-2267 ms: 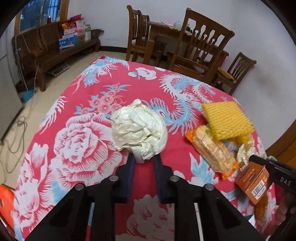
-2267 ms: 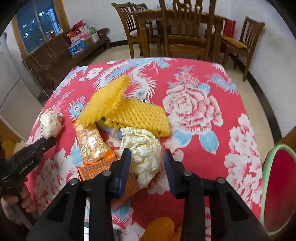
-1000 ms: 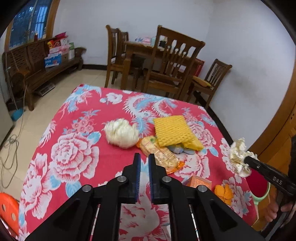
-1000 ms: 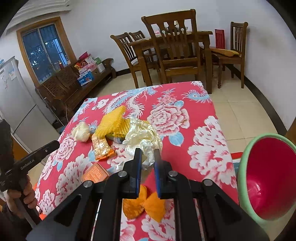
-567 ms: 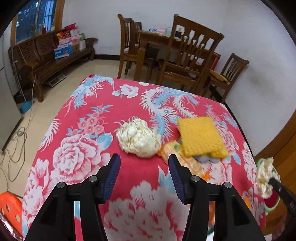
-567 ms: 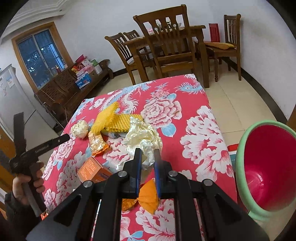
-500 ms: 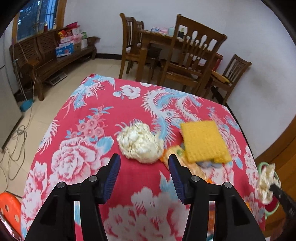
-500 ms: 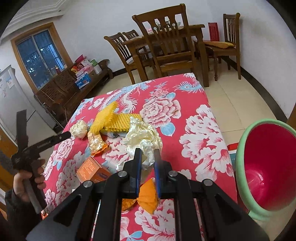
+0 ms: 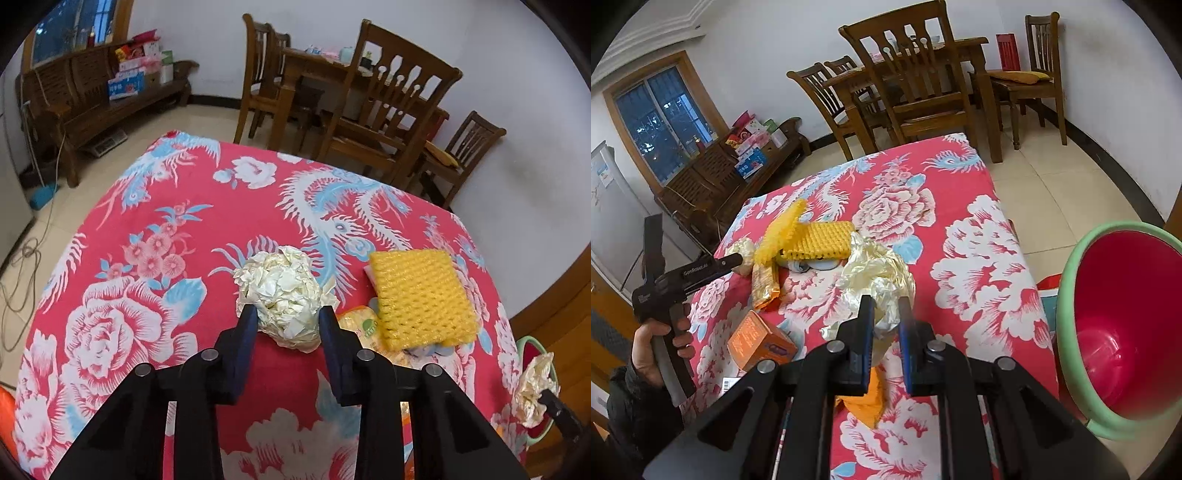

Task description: Collect trash

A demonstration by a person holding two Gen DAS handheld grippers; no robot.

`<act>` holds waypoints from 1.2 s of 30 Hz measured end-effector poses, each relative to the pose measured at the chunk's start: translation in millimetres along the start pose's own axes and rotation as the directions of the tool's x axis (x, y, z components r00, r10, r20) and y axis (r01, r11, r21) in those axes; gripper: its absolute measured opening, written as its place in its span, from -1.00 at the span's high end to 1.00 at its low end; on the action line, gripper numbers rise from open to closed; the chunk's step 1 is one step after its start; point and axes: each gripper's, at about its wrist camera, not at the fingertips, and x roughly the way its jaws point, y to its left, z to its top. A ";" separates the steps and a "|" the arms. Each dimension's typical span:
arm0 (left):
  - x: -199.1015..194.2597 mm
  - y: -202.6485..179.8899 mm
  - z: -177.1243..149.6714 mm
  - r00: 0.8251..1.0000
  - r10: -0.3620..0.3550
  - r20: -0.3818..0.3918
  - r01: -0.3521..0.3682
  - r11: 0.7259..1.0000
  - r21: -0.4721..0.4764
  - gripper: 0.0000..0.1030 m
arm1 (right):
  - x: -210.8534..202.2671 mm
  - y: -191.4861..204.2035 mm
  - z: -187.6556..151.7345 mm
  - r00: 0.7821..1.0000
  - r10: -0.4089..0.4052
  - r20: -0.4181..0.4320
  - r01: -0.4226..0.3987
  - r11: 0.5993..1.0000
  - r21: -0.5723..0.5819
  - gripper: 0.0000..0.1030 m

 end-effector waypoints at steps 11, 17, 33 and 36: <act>-60.7 -30.7 3.1 0.990 -0.054 0.127 0.045 0.996 0.072 0.35 | -19.1 -8.3 -1.9 0.999 -0.012 0.043 0.011 1.000 0.021 0.70; -89.9 -65.6 -2.0 0.983 -0.121 0.141 0.102 0.985 0.139 0.35 | -36.5 -19.7 -4.8 0.997 -0.028 0.072 0.025 0.999 0.044 0.70; -108.2 -187.0 -39.8 0.948 -0.314 0.058 0.279 0.902 0.330 0.35 | -102.2 -81.9 -15.4 0.975 -0.164 0.149 0.141 0.978 0.152 0.70; -106.6 -211.3 -48.7 0.939 -0.342 0.030 0.308 0.879 0.364 0.35 | -110.6 -97.0 -18.0 0.969 -0.195 0.150 0.168 0.970 0.177 0.70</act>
